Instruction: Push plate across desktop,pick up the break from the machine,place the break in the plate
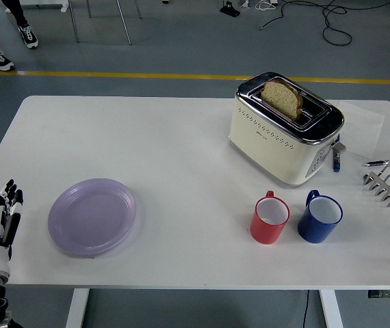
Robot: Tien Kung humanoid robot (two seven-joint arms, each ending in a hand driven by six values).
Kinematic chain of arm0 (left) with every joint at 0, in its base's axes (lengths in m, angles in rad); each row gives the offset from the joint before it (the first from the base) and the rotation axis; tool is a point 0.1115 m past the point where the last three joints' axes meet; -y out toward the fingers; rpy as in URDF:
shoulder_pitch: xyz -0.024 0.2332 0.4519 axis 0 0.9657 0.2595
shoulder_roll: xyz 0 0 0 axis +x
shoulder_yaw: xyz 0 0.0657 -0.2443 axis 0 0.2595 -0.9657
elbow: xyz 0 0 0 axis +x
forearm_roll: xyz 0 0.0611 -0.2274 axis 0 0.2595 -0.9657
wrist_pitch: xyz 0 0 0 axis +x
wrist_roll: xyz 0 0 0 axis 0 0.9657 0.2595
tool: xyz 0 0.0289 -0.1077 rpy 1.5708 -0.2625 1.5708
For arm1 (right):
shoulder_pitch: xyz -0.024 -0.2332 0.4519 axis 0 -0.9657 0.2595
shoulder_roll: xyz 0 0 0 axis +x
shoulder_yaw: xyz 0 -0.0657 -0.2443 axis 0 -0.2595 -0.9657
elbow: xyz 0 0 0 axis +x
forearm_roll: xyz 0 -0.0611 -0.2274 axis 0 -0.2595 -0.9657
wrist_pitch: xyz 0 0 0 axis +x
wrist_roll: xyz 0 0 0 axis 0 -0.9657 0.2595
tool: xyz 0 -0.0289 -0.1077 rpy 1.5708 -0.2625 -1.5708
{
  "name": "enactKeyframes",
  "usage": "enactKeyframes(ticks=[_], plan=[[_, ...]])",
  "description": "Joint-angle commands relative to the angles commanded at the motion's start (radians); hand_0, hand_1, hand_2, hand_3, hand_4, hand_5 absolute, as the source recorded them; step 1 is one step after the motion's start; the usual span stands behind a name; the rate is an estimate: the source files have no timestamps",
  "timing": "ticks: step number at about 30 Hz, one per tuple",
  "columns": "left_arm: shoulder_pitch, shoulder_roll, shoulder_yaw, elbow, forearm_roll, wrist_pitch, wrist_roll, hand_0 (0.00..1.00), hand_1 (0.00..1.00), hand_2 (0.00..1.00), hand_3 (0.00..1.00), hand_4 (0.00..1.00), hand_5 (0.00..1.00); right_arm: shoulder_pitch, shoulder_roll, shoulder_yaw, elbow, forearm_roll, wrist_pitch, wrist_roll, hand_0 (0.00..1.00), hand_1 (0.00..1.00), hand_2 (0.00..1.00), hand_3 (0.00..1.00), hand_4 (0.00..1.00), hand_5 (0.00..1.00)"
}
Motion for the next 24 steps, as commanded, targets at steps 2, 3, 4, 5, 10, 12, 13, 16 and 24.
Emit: enactKeyframes(ticks=[2, 3, 4, 5, 10, 12, 13, 16, 24], plan=[[-0.003, -0.002, 0.001, 0.002, -0.004, -0.015, 0.002, 0.979, 0.978, 0.998, 0.998, 0.586, 0.998, 0.001, 0.001, 0.000, 0.000, 0.000, 0.000, 0.000, 0.952, 0.855, 0.882, 0.865, 0.599, 0.680], [-0.005, -0.001, 0.004, 0.003, -0.005, -0.023, 0.004, 0.979, 0.978, 0.998, 0.998, 0.586, 0.998, 0.001, 0.001, 0.000, 0.000, 0.000, 0.000, 0.000, 0.952, 0.855, 0.882, 0.865, 0.599, 0.680], [-0.007, 0.000, 0.009, 0.004, -0.006, -0.029, 0.006, 0.979, 0.978, 0.998, 0.998, 0.586, 0.998, 0.001, 0.001, 0.000, 0.000, 0.000, 0.000, 0.000, 0.952, 0.855, 0.882, 0.865, 0.599, 0.680], [-0.009, 0.002, 0.014, 0.005, -0.006, -0.034, 0.007, 0.961, 0.970, 0.998, 0.998, 0.588, 0.998, 0.002, 0.000, 0.000, 0.000, 0.001, -0.001, 0.000, 0.951, 0.855, 0.881, 0.864, 0.598, 0.680], [-0.022, 0.010, 0.041, 0.014, -0.009, -0.052, 0.011, 0.961, 0.970, 0.998, 0.998, 0.588, 0.998, 0.004, -0.003, -0.001, 0.000, 0.000, -0.001, -0.001, 0.951, 0.855, 0.881, 0.864, 0.598, 0.680], [-0.025, 0.010, 0.044, 0.018, -0.011, -0.057, 0.012, 0.954, 0.965, 0.998, 0.998, 0.586, 0.998, 0.006, -0.003, -0.003, 0.001, 0.000, 0.000, 0.000, 0.951, 0.855, 0.880, 0.864, 0.597, 0.679], [-0.027, 0.008, 0.045, 0.020, -0.014, -0.060, 0.013, 0.954, 0.965, 0.998, 0.998, 0.586, 0.998, 0.005, -0.002, -0.003, 0.001, 0.000, 0.000, 0.000, 0.951, 0.855, 0.880, 0.864, 0.597, 0.679], [-0.029, 0.006, 0.052, 0.021, -0.020, -0.065, 0.013, 0.954, 0.965, 0.998, 0.998, 0.586, 0.998, 0.004, -0.001, -0.003, 0.000, 0.001, -0.001, 0.000, 0.951, 0.855, 0.880, 0.864, 0.597, 0.679], [-0.040, 0.004, 0.071, 0.027, -0.031, -0.084, 0.019, 0.925, 0.945, 0.998, 0.998, 0.588, 0.998, 0.013, 0.003, -0.001, 0.001, 0.001, -0.001, -0.001, 0.951, 0.855, 0.881, 0.863, 0.595, 0.680]])
